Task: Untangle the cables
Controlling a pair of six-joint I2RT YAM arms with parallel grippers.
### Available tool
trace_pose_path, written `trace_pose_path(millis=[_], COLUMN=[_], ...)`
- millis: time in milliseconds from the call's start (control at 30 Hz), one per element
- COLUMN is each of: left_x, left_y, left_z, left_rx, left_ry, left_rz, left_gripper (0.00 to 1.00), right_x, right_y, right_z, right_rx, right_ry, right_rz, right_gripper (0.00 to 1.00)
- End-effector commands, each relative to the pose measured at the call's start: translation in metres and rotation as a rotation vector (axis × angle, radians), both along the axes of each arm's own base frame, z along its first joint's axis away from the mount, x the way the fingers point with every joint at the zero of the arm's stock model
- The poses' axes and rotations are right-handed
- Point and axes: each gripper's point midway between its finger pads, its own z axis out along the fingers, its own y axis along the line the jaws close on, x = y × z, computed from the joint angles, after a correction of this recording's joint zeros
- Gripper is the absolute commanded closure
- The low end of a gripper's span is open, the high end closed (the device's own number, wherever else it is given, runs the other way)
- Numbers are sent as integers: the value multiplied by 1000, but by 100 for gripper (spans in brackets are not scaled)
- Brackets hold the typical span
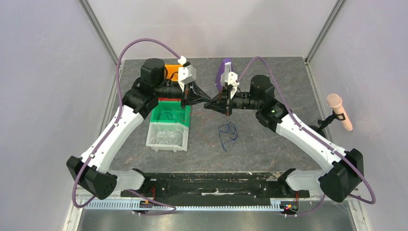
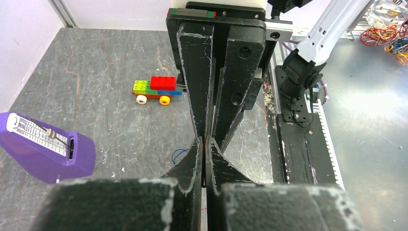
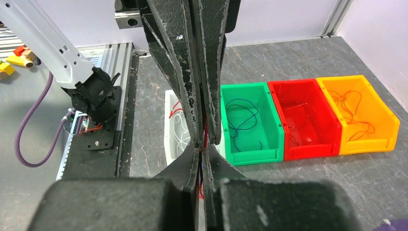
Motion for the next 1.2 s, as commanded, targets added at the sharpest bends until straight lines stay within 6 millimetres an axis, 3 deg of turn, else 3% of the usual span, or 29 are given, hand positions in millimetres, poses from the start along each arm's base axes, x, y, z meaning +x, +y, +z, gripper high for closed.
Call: trace_pose_path(millis=[0, 133, 233, 400, 767, 1033, 1167], left_x=[16, 65, 99, 145, 207, 245, 259], left_y=[7, 31, 52, 88, 146, 178, 184], left_z=[13, 24, 19, 8, 5, -26, -53], left_rx=[-49, -83, -56, 35, 134, 235, 269], left_ry=[14, 69, 42, -61, -136, -134, -179], left_rz=[83, 285, 439, 685, 953, 1070, 1079], left_gripper=[98, 98, 98, 98, 98, 98, 98], right_x=[1, 26, 48, 69, 68, 67, 66], right_y=[0, -16, -34, -59, -77, -77, -77], right_z=[18, 6, 1, -3, -21, -24, -27], right_rx=[28, 1, -3, -21, -61, -70, -74], right_ry=[-34, 22, 58, 63, 87, 95, 101], right_rz=[-10, -114, -203, -300, -342, -338, -339], right_gripper=[94, 31, 17, 12, 10, 10, 9])
